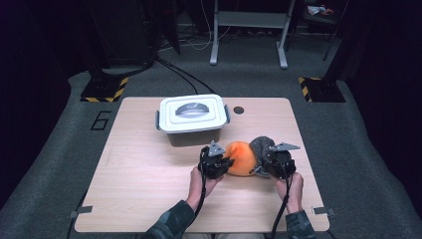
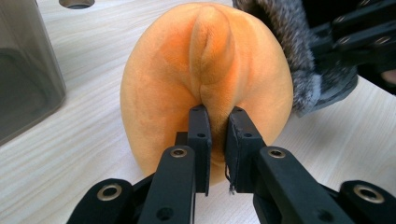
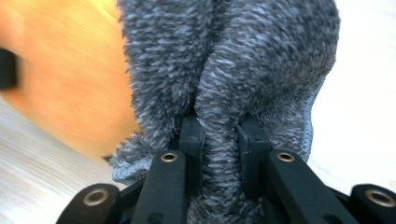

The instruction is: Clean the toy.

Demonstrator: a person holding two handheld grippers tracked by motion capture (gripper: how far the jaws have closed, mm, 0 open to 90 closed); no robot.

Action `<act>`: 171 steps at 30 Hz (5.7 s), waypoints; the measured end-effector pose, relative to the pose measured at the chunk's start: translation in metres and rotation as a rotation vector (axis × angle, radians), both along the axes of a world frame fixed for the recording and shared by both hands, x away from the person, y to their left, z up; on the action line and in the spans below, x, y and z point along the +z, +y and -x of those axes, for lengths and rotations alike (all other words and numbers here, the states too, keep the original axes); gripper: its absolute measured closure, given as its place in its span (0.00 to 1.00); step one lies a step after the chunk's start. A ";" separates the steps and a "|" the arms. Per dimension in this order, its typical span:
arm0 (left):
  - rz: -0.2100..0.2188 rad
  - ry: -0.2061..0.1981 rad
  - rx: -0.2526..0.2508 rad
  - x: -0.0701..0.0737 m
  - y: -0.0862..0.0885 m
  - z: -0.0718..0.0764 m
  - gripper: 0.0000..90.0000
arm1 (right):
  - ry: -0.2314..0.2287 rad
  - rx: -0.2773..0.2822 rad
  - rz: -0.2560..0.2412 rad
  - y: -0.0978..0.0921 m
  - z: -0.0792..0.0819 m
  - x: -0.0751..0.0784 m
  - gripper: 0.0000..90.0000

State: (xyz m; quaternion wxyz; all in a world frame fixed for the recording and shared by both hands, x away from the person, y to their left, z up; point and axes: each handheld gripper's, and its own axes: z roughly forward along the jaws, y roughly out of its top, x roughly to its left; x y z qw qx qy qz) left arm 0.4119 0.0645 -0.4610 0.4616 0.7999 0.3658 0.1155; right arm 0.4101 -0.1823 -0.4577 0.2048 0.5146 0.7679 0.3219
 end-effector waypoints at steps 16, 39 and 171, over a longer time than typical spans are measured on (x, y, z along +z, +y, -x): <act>0.005 0.001 0.003 0.000 0.002 -0.001 0.90 | 0.061 -0.047 0.013 -0.014 -0.006 -0.013 0.84; 0.025 -0.011 -0.009 0.001 0.001 -0.001 0.78 | -0.087 0.101 0.018 0.033 0.003 0.029 0.84; -0.055 -0.098 -0.002 0.018 -0.009 -0.016 0.94 | 0.056 0.126 -0.058 -0.004 0.073 0.003 0.84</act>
